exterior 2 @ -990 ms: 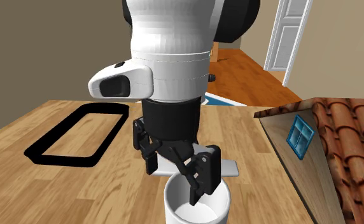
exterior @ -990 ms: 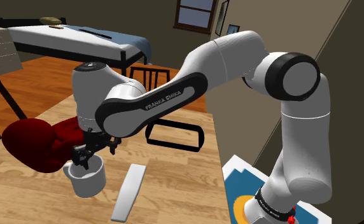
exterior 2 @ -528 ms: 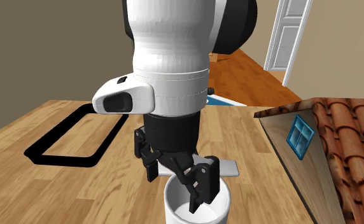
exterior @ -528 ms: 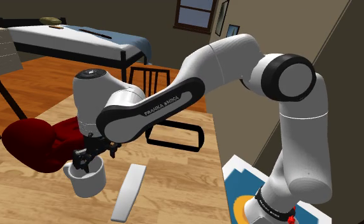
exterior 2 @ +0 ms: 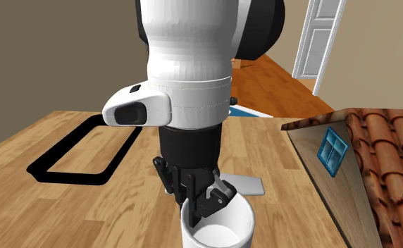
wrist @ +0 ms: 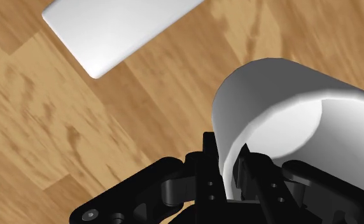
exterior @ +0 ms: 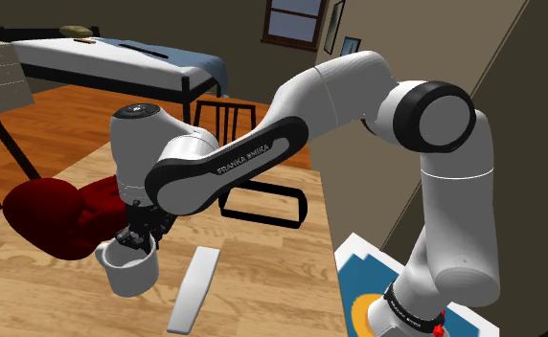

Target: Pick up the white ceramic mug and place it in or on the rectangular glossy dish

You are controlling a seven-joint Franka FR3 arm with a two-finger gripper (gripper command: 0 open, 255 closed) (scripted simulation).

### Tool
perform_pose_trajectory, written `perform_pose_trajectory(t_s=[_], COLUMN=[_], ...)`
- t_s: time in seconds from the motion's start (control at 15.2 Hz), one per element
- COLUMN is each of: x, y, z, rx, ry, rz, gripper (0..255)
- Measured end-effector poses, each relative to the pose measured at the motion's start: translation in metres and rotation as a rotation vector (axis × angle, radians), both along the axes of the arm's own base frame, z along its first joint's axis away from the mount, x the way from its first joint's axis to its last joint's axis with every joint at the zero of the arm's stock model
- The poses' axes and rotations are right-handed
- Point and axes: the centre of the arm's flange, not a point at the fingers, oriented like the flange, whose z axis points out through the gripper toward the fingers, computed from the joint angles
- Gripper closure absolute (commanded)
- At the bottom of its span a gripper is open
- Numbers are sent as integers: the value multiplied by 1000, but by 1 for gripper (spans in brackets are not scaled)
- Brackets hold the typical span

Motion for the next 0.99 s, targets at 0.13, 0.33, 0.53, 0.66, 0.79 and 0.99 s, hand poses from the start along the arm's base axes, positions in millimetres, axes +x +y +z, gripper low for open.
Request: perform_pose_trajectory(t_s=[0.13,0.33,0.53,0.66,0.79,0.99], x=[0,0,0,0,-2,0], y=[0,0,-1,-1,0,0], z=[0,0,11,21,30,49], rx=[0,0,0,0,0,0], ry=[0,0,0,0,0,0], rz=[0,0,0,0,0,0], gripper=[255,255,255,255,255,255])
